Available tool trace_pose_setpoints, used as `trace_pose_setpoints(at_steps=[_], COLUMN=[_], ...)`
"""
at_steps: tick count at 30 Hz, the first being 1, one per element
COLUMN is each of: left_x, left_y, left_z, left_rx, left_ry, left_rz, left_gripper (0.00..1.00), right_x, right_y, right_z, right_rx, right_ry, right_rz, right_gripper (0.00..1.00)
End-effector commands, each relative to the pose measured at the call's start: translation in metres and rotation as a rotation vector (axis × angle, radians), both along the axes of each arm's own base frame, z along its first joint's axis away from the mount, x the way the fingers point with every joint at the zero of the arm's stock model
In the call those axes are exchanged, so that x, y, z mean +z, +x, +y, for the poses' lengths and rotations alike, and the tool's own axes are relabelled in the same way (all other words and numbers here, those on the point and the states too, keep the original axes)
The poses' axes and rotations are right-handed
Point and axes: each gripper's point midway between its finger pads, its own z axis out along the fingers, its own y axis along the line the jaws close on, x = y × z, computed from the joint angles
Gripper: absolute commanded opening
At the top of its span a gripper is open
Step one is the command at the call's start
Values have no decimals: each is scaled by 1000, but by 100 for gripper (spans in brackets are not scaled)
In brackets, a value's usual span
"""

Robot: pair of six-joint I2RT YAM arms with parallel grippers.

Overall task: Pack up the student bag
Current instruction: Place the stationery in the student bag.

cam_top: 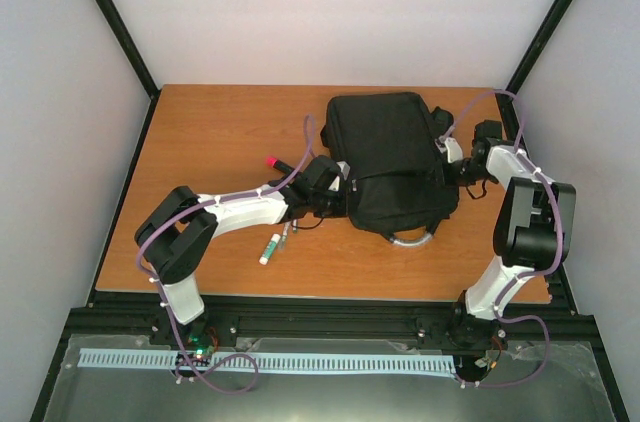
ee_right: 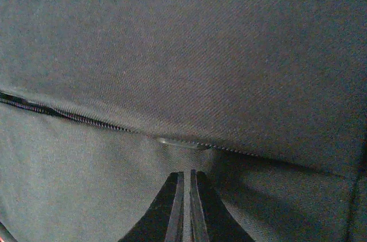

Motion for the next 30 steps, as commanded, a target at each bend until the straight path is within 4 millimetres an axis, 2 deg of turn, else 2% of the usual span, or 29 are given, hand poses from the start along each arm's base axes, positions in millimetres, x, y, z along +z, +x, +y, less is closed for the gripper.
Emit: trace_pose_setpoints(at_steps=[1,7,12,15,20,24,27,30], left_x=[20,19,19,19,19,16,12,10], left_y=[-6,-7,-8,-8,-8,-9,-10,-10], left_z=[-8,-6,-5,-5,-3,-3,-3,-1], left_rx=[-49,-50,-52,-54,-52,-61,-66,-69], left_ry=[-18,-11,-7,-4,1,9,16,27], left_rz=[-37,-36,-36,-37,-41,-38,-35,-38], left_gripper=[1,1,1,1,1,1,1,1], right_x=[-1,-6,3,9,19,28,36,38], right_y=[2,18,43,49,34,6,-11,-15], right_z=[3,13,6,5,11,13,2,-26], right_rx=[28,27,-21,-30,-1,55,53,-7], right_ry=[-30,-37,-84,-86,-59,-65,-49,-62], right_rz=[-45,-82,-198,-227,-209,-168,-152,-135], right_gripper=[5,5,8,8,13,22,30,38])
